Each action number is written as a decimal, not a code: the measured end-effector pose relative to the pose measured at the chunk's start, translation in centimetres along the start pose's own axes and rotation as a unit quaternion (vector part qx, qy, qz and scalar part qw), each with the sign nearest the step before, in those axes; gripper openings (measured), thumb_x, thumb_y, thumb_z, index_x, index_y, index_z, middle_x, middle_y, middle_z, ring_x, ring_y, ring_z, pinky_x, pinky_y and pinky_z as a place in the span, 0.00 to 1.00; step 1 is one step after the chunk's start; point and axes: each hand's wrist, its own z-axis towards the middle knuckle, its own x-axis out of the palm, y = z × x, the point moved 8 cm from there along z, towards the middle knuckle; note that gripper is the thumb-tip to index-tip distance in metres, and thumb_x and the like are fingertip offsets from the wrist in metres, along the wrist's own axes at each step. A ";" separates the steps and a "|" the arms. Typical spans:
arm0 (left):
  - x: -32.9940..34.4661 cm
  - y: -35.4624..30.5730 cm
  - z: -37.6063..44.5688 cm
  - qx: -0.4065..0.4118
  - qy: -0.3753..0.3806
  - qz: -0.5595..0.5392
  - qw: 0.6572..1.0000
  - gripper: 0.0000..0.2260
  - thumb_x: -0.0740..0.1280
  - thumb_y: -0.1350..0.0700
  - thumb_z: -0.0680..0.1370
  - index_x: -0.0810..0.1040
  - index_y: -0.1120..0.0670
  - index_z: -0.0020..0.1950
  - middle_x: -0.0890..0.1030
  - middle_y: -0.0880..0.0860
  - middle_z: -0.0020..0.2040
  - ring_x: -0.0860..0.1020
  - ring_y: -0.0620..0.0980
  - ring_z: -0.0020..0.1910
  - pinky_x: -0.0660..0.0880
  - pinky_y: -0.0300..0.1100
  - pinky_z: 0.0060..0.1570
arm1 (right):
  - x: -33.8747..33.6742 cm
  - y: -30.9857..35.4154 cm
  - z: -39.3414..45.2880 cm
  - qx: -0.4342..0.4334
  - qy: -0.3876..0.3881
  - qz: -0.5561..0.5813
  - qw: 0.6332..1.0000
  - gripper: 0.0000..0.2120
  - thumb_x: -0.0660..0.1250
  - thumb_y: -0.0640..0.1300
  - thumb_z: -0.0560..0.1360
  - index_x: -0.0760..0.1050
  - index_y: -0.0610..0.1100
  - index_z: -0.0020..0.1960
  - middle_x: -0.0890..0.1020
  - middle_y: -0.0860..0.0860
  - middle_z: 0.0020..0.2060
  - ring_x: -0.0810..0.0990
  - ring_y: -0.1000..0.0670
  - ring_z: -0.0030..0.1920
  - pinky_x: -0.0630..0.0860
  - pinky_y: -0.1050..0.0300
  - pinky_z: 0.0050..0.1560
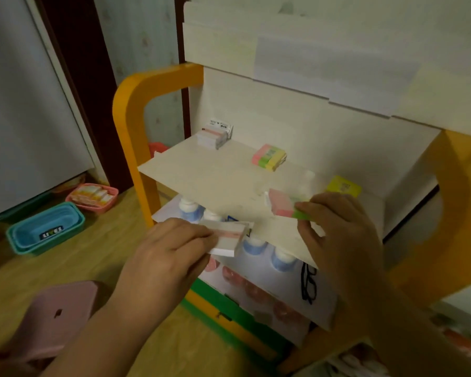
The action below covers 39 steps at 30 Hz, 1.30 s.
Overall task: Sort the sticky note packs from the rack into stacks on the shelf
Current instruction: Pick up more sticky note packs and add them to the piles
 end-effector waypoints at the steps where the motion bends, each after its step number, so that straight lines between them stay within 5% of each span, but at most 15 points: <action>1: -0.1 0.5 0.0 -0.007 -0.002 0.003 1.000 0.09 0.69 0.55 0.77 0.83 0.55 0.55 0.82 0.52 0.54 0.78 0.53 0.52 0.77 0.51 0.48 | 0.5 -0.2 0.1 0.005 0.002 0.001 1.000 0.06 0.72 0.37 0.75 0.83 0.37 0.51 0.82 0.44 0.46 0.74 0.48 0.48 0.73 0.60 0.52; 8: 0.5 5.0 1.4 -0.047 -0.003 0.007 0.999 0.12 0.66 0.53 0.76 0.83 0.55 0.55 0.82 0.52 0.54 0.79 0.51 0.52 0.78 0.46 0.51 | 5.0 -1.6 1.2 0.041 -0.013 -0.002 0.999 0.07 0.70 0.34 0.73 0.82 0.37 0.50 0.81 0.45 0.44 0.77 0.47 0.44 0.68 0.66 0.53; 23: 7.8 16.8 12.8 -0.035 0.024 0.015 0.999 0.12 0.65 0.52 0.75 0.85 0.56 0.50 0.83 0.52 0.51 0.78 0.48 0.49 0.75 0.41 0.52 | 20.9 -15.0 8.0 0.198 0.037 -0.064 0.977 0.05 0.72 0.36 0.67 0.79 0.40 0.42 0.78 0.45 0.44 0.76 0.41 0.46 0.77 0.50 0.40; 39: 12.9 25.2 19.3 -0.037 0.025 0.022 0.999 0.09 0.69 0.55 0.75 0.84 0.55 0.53 0.83 0.52 0.52 0.79 0.50 0.52 0.75 0.44 0.53 | 30.1 -16.4 8.2 0.147 0.140 -0.052 0.978 0.05 0.71 0.39 0.73 0.83 0.41 0.49 0.81 0.46 0.47 0.74 0.46 0.49 0.76 0.52 0.47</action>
